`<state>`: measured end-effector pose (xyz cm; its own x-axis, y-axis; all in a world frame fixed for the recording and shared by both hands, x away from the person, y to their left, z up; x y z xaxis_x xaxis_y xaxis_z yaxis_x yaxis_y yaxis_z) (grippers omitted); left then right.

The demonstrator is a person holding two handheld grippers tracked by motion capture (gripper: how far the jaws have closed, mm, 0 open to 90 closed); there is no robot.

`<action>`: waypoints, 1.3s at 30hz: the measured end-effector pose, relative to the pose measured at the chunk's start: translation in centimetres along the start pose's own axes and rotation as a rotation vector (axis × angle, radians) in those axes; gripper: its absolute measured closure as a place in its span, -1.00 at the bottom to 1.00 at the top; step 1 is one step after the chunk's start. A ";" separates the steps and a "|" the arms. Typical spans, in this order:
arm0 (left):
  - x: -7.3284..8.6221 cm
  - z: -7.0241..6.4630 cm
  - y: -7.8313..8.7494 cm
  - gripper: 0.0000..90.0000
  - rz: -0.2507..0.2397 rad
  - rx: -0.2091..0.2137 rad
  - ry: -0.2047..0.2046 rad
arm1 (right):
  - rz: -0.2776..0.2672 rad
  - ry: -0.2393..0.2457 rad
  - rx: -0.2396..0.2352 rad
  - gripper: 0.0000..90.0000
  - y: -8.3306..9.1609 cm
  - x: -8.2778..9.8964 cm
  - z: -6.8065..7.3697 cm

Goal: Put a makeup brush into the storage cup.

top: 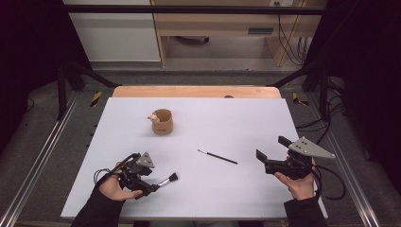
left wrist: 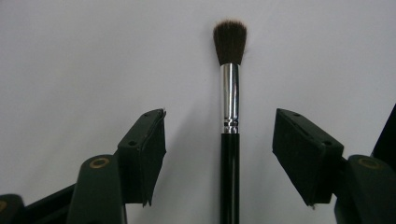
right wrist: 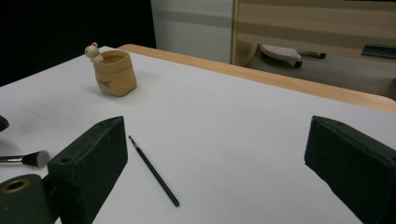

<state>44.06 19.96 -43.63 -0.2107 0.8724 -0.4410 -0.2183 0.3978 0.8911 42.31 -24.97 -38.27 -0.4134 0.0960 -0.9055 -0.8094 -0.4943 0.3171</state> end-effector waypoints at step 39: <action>-1.2 -0.9 -2.7 0.50 0.155 0.034 -0.026 | 0.014 0.006 -0.001 -0.86 -0.2 0.2 0.1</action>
<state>44.03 17.54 -45.62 -0.2142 0.9312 -0.2950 -0.1522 0.2665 0.9518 42.39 -24.73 -38.44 -0.4225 0.0841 -0.9024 -0.8029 -0.4966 0.3297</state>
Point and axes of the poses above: each handheld gripper's, and its own axes: y roughly backward along the jaws, x roughly out of its underside, z roughly to its left, the point moved 1 cm from there along -y, roughly forward along the jaws, and after that the axes turned 15 degrees about -y, right-handed, at the moved point
